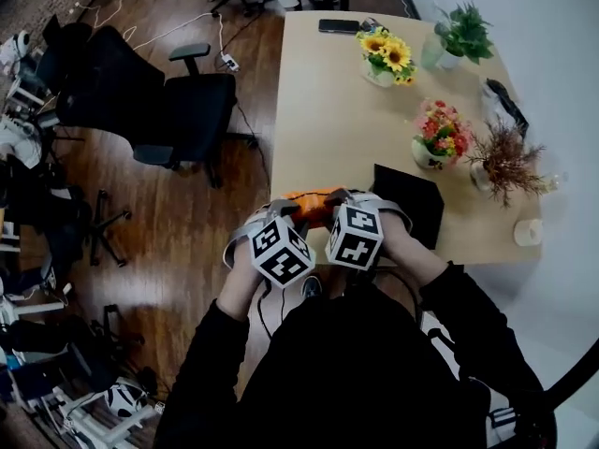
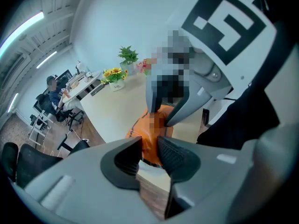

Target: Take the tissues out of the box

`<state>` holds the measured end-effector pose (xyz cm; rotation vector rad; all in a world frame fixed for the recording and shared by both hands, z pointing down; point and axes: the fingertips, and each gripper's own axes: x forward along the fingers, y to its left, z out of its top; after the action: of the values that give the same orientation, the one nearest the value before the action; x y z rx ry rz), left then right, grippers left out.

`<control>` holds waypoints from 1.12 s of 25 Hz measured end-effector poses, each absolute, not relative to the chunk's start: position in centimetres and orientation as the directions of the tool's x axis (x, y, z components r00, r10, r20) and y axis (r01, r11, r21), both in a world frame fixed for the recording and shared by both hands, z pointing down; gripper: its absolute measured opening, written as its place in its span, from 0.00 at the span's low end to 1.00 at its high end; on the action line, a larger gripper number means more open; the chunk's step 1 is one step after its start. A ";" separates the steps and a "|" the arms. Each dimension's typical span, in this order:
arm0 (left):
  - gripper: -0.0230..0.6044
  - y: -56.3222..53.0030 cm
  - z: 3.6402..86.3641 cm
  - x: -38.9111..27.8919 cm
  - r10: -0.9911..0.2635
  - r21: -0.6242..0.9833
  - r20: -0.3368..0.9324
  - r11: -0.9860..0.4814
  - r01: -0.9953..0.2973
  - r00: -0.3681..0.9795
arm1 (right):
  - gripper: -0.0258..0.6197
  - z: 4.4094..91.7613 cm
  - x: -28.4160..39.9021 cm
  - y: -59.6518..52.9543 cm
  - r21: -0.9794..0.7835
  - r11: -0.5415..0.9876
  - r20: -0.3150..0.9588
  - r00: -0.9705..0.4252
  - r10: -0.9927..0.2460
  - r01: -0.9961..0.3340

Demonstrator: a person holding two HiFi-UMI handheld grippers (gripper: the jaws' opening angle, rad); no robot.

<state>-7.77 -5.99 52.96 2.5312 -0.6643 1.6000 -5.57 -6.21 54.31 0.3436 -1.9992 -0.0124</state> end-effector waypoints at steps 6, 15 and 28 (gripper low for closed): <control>0.17 -6.2 55.3 -10.0 -0.291 -0.144 0.878 -0.917 -0.371 0.379 | 0.22 56.8 -7.5 -6.4 0.151 0.959 0.905 -0.357 -0.232 -0.239; 0.17 -6.7 60.2 -9.9 -0.244 -0.073 0.888 -0.911 -0.406 0.390 | 0.23 60.6 -7.5 -6.8 0.169 0.969 0.934 -0.286 -0.216 -0.179; 0.18 -8.1 62.7 -9.3 -0.222 -0.026 0.893 -0.894 -0.448 0.390 | 0.24 62.9 -7.4 -8.1 0.155 0.975 0.951 -0.244 -0.191 -0.159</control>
<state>-9.33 -8.09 62.71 2.4293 -0.5956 1.5093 -7.41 -8.10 62.88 0.2574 -1.8243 -0.0306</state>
